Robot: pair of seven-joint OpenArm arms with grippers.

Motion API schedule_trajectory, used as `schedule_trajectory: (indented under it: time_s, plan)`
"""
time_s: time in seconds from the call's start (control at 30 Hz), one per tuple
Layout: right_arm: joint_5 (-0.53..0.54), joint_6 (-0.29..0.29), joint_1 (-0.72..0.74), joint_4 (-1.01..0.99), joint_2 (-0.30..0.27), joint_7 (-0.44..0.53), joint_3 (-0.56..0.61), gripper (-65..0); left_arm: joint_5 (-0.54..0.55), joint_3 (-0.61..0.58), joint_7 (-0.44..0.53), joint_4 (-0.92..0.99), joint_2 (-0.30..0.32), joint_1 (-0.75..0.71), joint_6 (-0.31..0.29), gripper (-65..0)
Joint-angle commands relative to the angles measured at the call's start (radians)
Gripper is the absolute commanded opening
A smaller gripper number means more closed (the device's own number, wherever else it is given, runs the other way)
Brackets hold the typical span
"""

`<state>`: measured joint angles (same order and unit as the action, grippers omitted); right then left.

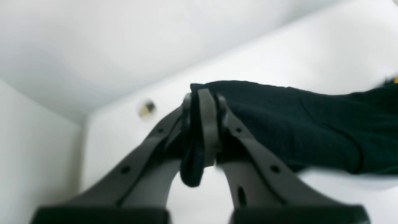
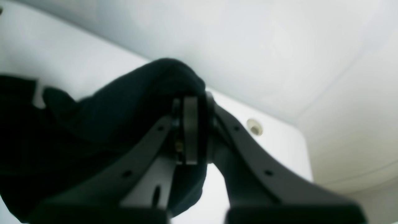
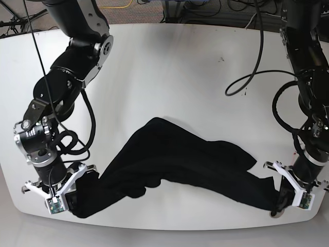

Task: Fold the T-shirt properly
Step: 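Grasp the shirt edge with the left gripper and pull both grippers apart, then lift the stretched black shirt with both grippers and swing it over the table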

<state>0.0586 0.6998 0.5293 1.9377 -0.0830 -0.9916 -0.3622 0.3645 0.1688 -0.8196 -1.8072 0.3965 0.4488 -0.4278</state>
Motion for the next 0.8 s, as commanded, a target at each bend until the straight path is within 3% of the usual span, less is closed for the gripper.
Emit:
schedule_trajectory:
  time_s: [0.0,0.2,0.37,0.77]
  plan:
    - [0.013,-0.002,0.073,-0.001,-0.036,0.029,0.021,-62.9,0.0,0.07,-0.01,-0.029,0.015,0.068,0.007,-65.0]
    - [0.011,-0.002,0.179,-0.054,-0.048,0.029,0.075,-62.9,0.0,0.128,-0.056,-0.036,0.022,0.18,0.007,-65.0]
    - [0.011,-0.004,0.272,-0.083,-0.079,0.029,0.108,-62.9,0.008,0.15,-0.071,-0.039,0.091,0.241,0.007,-65.0]
    - [0.011,-0.002,0.57,-0.26,-0.117,0.029,0.182,-62.9,0.006,0.145,-0.071,0.002,0.149,0.493,0.007,-65.0]
